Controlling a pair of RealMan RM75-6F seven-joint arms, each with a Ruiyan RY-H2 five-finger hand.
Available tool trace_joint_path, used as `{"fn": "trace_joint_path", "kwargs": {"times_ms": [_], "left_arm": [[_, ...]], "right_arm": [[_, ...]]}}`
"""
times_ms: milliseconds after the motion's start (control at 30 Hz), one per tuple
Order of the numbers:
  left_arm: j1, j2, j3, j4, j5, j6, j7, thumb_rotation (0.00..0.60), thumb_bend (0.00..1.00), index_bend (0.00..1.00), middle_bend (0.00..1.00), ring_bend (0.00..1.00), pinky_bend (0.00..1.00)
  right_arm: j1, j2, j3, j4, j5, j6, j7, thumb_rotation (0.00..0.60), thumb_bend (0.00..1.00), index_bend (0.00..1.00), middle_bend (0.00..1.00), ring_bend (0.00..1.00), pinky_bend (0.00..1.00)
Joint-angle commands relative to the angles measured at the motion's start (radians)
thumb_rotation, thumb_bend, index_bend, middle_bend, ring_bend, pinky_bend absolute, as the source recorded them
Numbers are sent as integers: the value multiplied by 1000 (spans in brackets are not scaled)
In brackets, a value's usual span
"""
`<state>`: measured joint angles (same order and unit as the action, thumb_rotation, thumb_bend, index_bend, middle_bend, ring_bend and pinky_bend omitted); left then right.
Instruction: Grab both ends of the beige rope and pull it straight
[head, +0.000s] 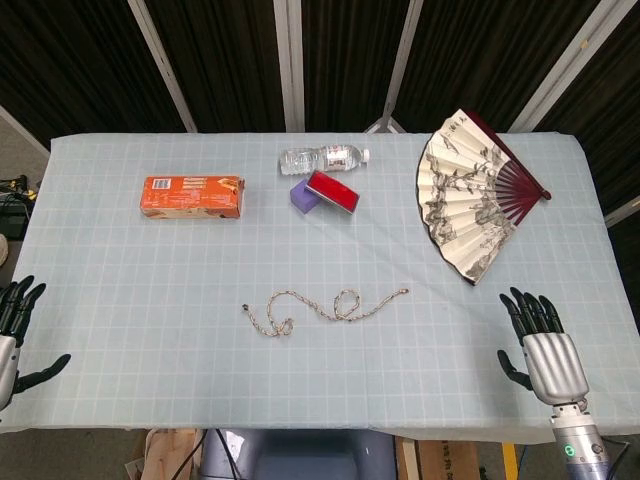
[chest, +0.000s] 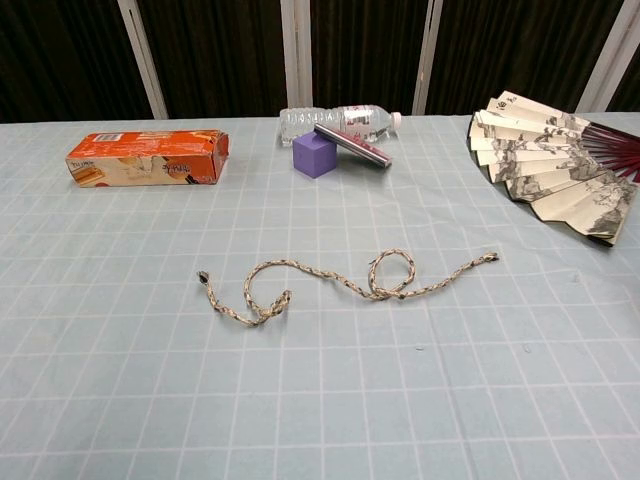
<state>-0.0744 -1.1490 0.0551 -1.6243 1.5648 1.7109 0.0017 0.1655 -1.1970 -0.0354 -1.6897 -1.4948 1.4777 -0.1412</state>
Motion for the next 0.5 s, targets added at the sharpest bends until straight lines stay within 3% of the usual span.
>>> {"fn": "trace_joint_path", "kwargs": {"times_ms": [33, 367, 500], "left_arm": [[5, 5, -6, -9, -2, -11, -1, 600, 157, 64, 0, 0, 0], [20, 13, -30, -13, -3, -17, -19, 600, 157, 61, 0, 0, 0], [23, 15, -40, -11, -8, -22, -22, 600, 156, 61, 0, 0, 0]], "right_arm": [[-1, -1, 4, -5, 0, -7, 1, 600, 392, 0, 0, 0, 0], [45, 16, 35, -86, 10, -104, 39, 600, 392, 0, 1, 0, 0], [89, 10, 59, -111, 27, -173, 38, 600, 392, 22, 51, 0, 0]]}}
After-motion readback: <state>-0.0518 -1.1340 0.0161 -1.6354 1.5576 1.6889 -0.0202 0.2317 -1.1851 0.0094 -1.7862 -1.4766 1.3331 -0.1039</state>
